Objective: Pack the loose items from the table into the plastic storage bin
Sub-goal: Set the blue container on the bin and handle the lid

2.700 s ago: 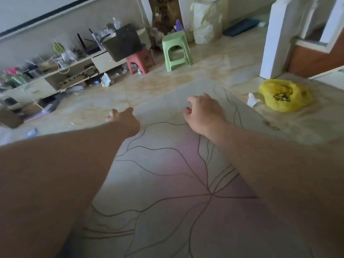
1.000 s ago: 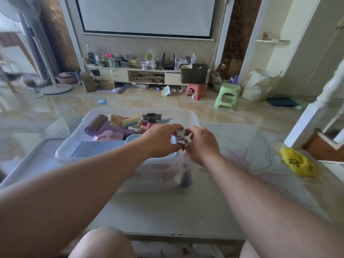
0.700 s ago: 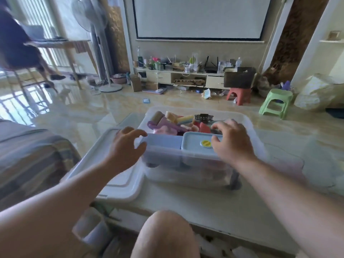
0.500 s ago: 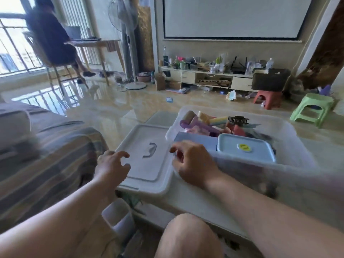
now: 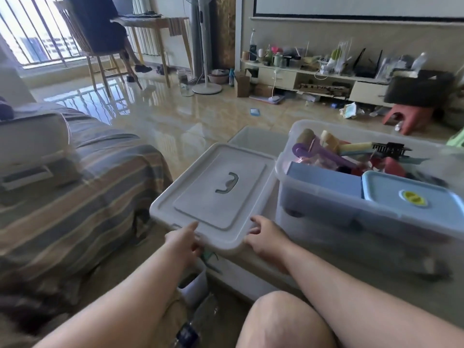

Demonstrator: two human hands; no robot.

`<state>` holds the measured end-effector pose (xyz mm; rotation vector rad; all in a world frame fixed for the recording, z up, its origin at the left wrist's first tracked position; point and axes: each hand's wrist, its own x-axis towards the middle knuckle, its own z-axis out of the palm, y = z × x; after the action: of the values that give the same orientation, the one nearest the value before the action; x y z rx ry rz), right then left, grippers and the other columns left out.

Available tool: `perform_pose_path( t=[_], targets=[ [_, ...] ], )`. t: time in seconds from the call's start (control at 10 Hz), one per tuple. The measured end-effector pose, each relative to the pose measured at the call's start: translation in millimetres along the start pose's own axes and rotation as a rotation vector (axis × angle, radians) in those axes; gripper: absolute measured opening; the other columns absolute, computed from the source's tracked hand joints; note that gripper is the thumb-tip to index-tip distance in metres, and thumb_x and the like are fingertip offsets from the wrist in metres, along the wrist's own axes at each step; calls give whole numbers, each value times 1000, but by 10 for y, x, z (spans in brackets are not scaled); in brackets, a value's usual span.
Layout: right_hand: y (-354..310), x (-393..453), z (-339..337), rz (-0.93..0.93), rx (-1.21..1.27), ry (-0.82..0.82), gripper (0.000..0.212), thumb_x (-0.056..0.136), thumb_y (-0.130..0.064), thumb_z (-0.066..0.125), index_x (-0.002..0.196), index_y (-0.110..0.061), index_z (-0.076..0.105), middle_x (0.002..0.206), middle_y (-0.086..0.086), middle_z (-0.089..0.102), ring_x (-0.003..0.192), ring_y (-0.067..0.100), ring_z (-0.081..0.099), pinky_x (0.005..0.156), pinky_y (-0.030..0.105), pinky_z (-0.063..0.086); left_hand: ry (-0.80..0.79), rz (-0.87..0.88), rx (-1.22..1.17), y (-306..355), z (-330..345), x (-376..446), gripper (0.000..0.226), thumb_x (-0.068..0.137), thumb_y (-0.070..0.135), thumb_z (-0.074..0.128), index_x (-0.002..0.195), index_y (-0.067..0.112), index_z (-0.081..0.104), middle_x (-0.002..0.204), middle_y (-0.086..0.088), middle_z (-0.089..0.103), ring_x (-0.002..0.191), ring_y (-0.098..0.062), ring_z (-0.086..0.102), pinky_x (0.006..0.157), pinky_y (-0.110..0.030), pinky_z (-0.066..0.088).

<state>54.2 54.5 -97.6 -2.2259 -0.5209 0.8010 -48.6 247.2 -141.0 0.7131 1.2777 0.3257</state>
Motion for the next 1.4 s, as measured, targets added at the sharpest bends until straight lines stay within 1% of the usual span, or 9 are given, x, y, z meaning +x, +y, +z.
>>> perform_pose_path(
  t=[0.1,0.2,0.4,0.5,0.7,0.9,1.1,1.2,1.4],
  targets=[
    [-161,-39,56,-101,-141,-22,62,94,-31,63,153,-34,47,130,-3,67,114,20,64,99,34,53,-47,60,-9,-285,196,-169,26,88,12,78,107,6,61,100,-19,71,86,-35,72,70,-43,62],
    [-287,-85,-57,-167,-222,5,45,100,-34,60,145,-28,57,137,-1,62,121,21,61,102,34,50,108,208,-22,-169,76,-125,55,72,23,72,123,13,53,117,-14,68,95,-37,71,84,-54,61],
    [-741,-291,-362,-298,-271,34,52,100,-44,61,149,-29,51,143,4,57,124,23,58,106,38,49,190,477,-84,687,-515,-807,34,88,14,63,121,7,57,110,-16,69,93,-36,72,84,-52,63],
    [-1137,-516,-552,-394,-239,114,66,101,-48,56,160,-28,34,153,13,47,136,31,49,111,38,40,154,601,-111,976,-796,-1229,32,94,12,63,125,8,55,111,-17,69,94,-36,72,88,-52,61],
    [-1691,-1044,-1450,-423,-229,505,62,102,-55,44,156,-27,39,160,18,31,142,40,41,117,47,33,71,677,-112,1353,-1167,-1922,26,100,29,65,117,9,67,103,-17,77,85,-38,76,80,-60,62],
    [-1264,-1445,-2536,-218,-242,686,79,90,-60,48,160,-28,29,147,18,51,124,39,57,98,44,51,-239,649,70,1352,-735,-2386,30,83,25,75,107,7,74,108,-25,75,82,-39,73,84,-69,56],
    [-214,-1943,-3500,75,-81,720,43,89,-44,70,113,-8,70,95,13,69,79,31,66,67,41,55,-372,570,328,1105,400,-2437,15,103,19,61,98,7,68,69,-10,74,48,-19,69,43,-28,57],
    [369,-2123,-3815,227,48,709,38,92,-35,72,108,0,70,85,16,66,68,28,61,54,32,43,-426,518,497,944,1021,-2386,18,97,17,67,100,-1,68,71,-8,73,52,-18,69,48,-24,55],
    [1028,-1942,-3903,306,-141,796,39,93,-45,56,103,-10,67,88,13,68,74,29,65,57,30,42,-350,823,769,644,1972,-2234,23,103,15,54,110,2,72,91,-14,65,74,-28,61,66,-30,48]
  ],
)
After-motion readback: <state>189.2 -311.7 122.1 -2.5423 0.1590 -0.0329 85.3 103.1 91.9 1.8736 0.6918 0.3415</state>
